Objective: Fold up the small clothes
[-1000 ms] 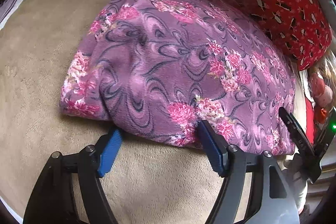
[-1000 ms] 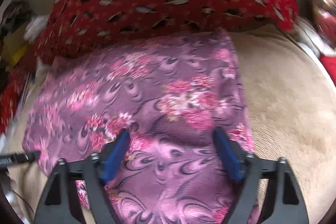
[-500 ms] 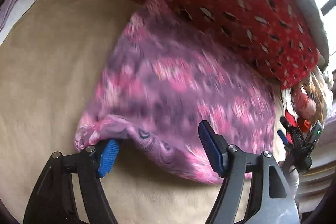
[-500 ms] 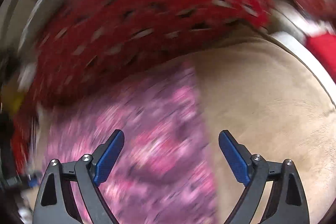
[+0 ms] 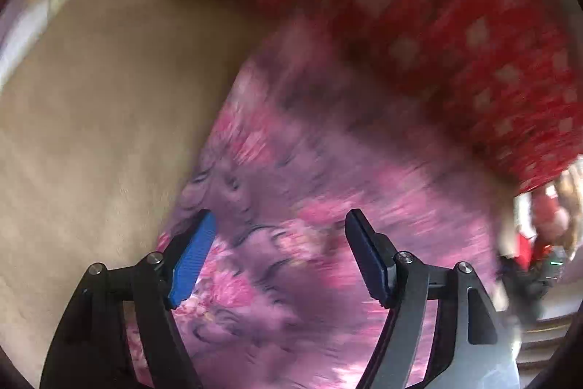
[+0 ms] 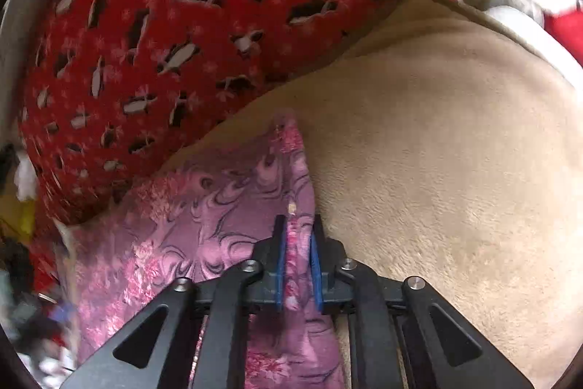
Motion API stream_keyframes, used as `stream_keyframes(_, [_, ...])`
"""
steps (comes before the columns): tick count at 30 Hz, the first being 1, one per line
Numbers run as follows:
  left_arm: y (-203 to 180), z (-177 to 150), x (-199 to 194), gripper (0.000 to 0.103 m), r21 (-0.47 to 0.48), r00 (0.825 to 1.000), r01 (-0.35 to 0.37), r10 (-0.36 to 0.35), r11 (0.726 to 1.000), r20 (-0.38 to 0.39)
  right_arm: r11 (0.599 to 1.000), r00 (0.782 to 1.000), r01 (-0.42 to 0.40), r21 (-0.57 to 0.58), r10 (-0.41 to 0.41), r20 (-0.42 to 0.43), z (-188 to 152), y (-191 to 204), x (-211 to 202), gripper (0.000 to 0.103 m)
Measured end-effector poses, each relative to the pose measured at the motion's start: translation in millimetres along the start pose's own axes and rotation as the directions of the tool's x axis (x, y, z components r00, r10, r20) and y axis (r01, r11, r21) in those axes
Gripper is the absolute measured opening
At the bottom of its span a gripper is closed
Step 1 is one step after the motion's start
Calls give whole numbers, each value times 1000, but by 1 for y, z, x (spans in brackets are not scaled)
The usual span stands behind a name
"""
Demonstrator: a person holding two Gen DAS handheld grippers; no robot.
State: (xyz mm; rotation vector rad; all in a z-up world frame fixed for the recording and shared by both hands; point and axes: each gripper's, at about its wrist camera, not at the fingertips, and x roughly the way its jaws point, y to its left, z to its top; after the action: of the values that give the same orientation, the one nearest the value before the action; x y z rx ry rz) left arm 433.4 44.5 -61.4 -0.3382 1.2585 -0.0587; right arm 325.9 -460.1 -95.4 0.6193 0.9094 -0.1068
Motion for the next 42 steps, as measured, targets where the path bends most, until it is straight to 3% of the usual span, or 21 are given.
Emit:
stream_keyframes(1, [0,-1,-1,72,18,1000,-7,7,1000,25,1000,1000,9,-4,-9,20,0,3,-9,19])
stream_keyframes(3, [-6,-4,-12,72,51,998,-13,10,999,56,998,996,34,-54,-30,82,-5,14,-29,19])
stream_keyframes(6, [-1,-4,-27,72,7,996,71,-71,997,57,989,987,-24,-144,46,157,-18,36,-56,22])
stream_keyframes(7, [5,-3,-32,72,-18,994,94,-93,995,62,985,986,-44,-166,69,154,-22,42,-58,24])
stream_keyframes(9, [29,3,-44,72,-113,987,146,-138,983,83,970,990,-59,-235,87,111,-35,57,-51,38])
stream_keyframes(12, [62,13,-52,72,-225,982,185,-173,957,70,950,1000,-17,-310,10,-24,-55,66,-21,39])
stream_keyframes(14, [79,12,-55,72,-261,981,192,-180,946,71,937,999,1,-349,10,30,-62,74,-30,39])
stream_keyframes(18, [77,6,-40,72,-284,975,215,-221,934,10,935,990,-129,-329,142,18,-61,89,-37,42])
stream_keyframes(22, [67,-3,-20,72,-260,965,222,-250,940,-79,928,992,-127,-351,127,-22,-71,94,-11,48])
stream_keyframes(23, [61,-7,-14,72,-235,969,200,-227,951,-95,928,992,-119,-354,125,-7,-76,91,-9,48])
stream_keyframes(25, [54,-7,-15,82,-192,972,197,-217,961,-91,915,985,-120,-385,158,68,-89,88,-12,49])
stream_keyframes(28, [46,-6,-15,83,-170,968,207,-227,963,-109,917,983,-131,-377,170,70,-89,86,-14,50])
stream_keyframes(33, [32,-7,-11,83,-175,924,320,-348,931,-162,917,976,-158,-367,201,82,-88,81,-16,50])
stream_keyframes(35, [27,-9,-16,78,-153,932,306,-328,940,-152,917,975,-161,-365,205,84,-90,79,-17,50])
stream_keyframes(37, [25,-8,-15,53,-155,944,277,-299,948,-143,917,974,-167,-363,211,86,-89,79,-16,50])
stream_keyframes(39, [33,-8,-13,37,-199,946,265,-294,944,-134,918,972,-172,-358,217,88,-90,78,-17,50])
stream_keyframes(42, [41,-12,-18,24,-229,946,279,-309,932,-103,918,970,-181,-352,225,87,-89,77,-17,50])
